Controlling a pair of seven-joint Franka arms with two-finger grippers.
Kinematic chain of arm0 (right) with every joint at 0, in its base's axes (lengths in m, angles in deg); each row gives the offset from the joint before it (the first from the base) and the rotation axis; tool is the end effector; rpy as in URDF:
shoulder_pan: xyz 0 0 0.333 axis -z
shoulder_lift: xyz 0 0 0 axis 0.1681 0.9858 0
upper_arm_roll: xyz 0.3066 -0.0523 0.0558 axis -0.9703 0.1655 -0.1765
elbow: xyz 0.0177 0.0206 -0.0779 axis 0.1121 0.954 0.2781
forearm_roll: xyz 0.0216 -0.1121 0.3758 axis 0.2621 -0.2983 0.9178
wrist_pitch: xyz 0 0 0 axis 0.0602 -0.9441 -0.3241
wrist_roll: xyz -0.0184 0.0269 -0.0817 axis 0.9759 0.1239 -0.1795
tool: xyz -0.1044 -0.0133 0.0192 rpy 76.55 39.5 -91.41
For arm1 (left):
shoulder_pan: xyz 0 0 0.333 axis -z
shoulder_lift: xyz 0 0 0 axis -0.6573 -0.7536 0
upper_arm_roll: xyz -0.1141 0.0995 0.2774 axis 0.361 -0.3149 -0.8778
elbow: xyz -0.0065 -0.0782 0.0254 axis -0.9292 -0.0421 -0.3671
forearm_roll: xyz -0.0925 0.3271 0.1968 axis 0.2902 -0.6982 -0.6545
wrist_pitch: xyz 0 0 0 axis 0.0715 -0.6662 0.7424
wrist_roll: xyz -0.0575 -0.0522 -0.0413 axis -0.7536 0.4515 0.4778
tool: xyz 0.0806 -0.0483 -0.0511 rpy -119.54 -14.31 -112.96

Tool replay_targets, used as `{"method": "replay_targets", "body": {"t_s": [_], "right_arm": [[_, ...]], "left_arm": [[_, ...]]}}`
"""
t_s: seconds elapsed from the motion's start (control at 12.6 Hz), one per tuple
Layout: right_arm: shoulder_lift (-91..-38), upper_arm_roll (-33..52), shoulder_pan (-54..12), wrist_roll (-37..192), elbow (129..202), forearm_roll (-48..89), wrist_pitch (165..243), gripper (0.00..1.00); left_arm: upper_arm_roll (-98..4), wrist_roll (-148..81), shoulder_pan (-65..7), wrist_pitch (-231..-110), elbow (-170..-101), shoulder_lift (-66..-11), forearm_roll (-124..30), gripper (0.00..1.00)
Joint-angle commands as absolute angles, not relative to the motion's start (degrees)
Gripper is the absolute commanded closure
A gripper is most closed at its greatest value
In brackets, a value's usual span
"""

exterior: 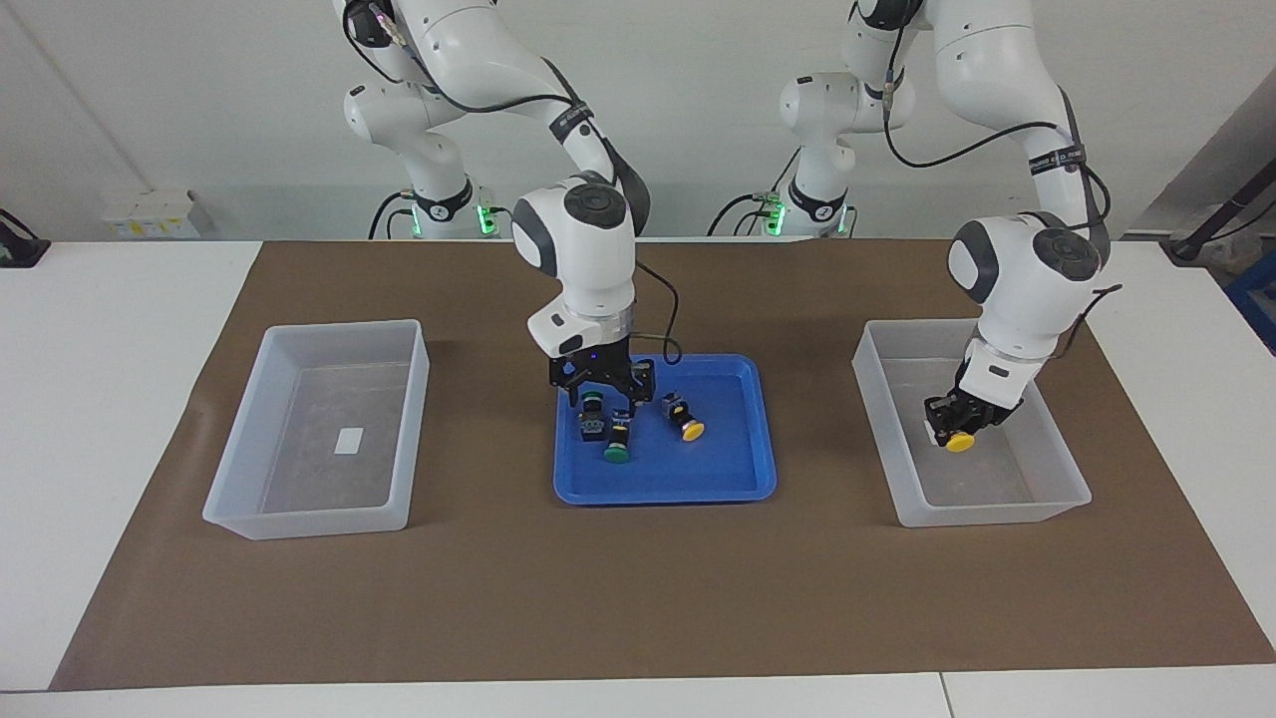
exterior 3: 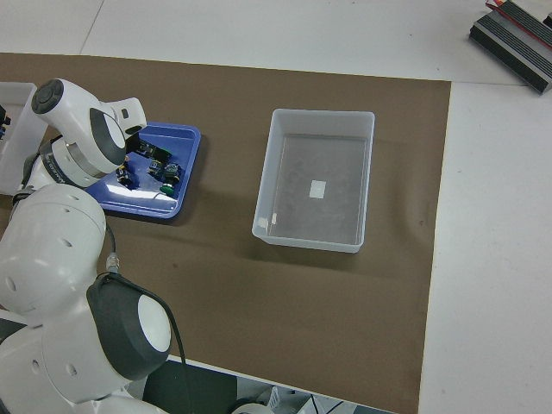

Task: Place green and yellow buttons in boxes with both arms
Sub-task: 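Release the yellow button in the bin while the right gripper grasps a green button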

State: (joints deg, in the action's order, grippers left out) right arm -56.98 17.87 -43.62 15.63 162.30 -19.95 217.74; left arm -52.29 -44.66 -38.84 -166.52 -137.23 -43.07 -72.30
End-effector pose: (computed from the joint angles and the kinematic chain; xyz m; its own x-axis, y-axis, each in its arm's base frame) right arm 0.5648 0.3567 0.3594 0.9471 -0.2523 0.1986 -0.2548 -0.9669 -0.0132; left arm 0.6217 -0.0008 0.3689 0.9865 0.0623 0.1513 0.0638 -0.9980 -0.0052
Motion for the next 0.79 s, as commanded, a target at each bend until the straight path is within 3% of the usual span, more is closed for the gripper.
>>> {"method": "replay_targets", "body": {"t_s": [0.0, 0.08, 0.24, 0.4, 0.55, 0.71], "right_arm": [[-53.47, 18.08, -44.92, 10.68, 159.98, -24.05, 219.43, 0.17], [-53.29, 18.08, -44.92, 10.68, 160.07, -24.14, 219.52, 0.19], [-52.51, 18.08, -45.10, 10.59, 160.42, -24.14, 220.49, 0.25], [-52.07, 18.08, -45.19, 10.50, 160.60, -24.14, 221.19, 0.35], [-51.45, 18.08, -45.62, 10.42, 160.69, -24.14, 222.24, 0.39], [-51.45, 18.08, -45.80, 10.33, 161.39, -24.22, 222.43, 0.52]], "left_arm": [[-52.22, -45.94, -38.99, -166.98, -138.11, -41.98, -71.45, 0.64], [-52.22, -45.85, -38.73, -166.63, -137.85, -41.98, -71.45, 0.45], [-52.22, -45.76, -38.37, -164.45, -136.54, -42.16, -71.45, 0.33], [-52.22, -45.76, -38.46, -158.92, -132.94, -42.16, -71.62, 0.33], [-52.22, -45.76, -38.55, -155.04, -129.86, -42.25, -71.53, 0.34], [-52.13, -45.68, -38.46, -151.97, -127.14, -42.42, -71.45, 0.35]]}}
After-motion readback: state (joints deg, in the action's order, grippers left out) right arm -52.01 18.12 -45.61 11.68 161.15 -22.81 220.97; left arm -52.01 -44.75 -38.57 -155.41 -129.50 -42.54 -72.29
